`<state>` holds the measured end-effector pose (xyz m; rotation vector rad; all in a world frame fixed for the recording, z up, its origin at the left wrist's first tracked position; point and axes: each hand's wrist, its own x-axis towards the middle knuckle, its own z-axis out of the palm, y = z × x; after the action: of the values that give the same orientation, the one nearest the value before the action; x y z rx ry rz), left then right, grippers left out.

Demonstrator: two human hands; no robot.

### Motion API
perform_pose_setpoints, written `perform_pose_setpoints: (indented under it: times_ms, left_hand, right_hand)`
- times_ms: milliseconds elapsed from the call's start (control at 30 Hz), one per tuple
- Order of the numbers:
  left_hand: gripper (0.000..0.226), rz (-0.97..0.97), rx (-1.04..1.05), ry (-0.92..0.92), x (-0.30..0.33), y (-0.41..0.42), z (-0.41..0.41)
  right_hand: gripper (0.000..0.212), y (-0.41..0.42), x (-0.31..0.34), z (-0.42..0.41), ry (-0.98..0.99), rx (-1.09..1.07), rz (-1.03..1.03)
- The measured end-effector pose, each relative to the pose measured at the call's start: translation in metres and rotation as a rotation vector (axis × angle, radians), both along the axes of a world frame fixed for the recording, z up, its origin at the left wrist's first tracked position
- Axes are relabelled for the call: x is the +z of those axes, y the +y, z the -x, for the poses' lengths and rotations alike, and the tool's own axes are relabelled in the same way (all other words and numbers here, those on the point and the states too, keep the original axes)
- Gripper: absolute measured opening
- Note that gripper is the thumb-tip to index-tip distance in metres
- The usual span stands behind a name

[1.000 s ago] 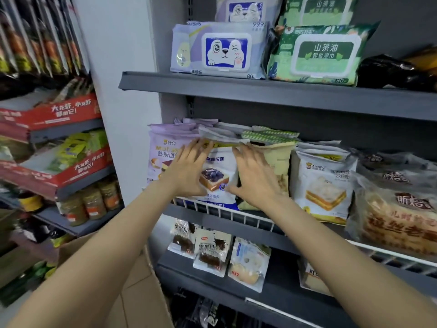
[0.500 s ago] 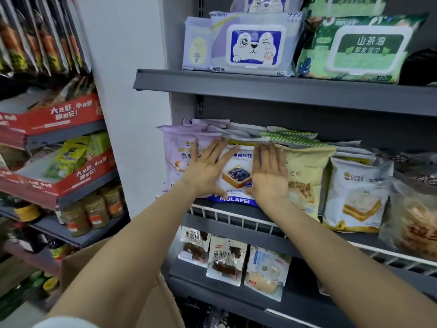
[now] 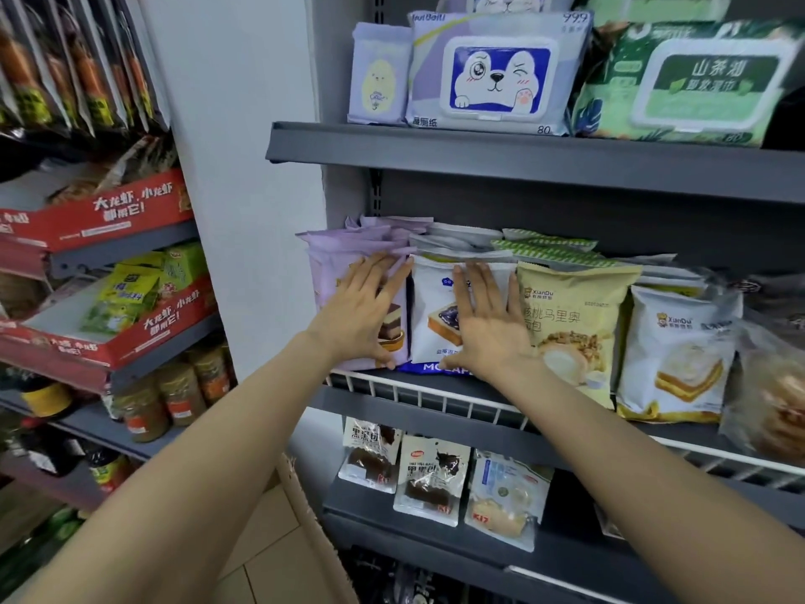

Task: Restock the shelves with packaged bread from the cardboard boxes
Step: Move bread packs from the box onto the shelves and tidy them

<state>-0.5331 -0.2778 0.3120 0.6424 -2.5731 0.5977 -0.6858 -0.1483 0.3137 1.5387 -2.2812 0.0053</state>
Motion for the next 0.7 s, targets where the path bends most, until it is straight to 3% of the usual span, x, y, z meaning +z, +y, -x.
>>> perform_pose_setpoints:
  times_ms: [200,300,533,700]
  left_hand:
    - [0.138,-0.124,0.173,-0.077,0.01,0.024,0.016]
    - [0.139,-0.144,0.269,-0.095,0.012,0.036,0.025]
    - [0.132,-0.094,0.31,-0.173,0.009,0.038,0.023]
    - [0.12,-0.1,0.285,-0.141,0.009,0.035,0.012]
  right_hand:
    - [0.126,0.031,0.007,0.001,-0.036,-0.182,0.062]
    - [0.115,0.053,0.002,0.01,-0.108,-0.293,0.069]
    - [0.094,0.055,-0.004,0.023,-0.06,-0.278,0.098]
    - [0.1,0.053,-0.005,0.005,-0.018,-0.248,0.075]
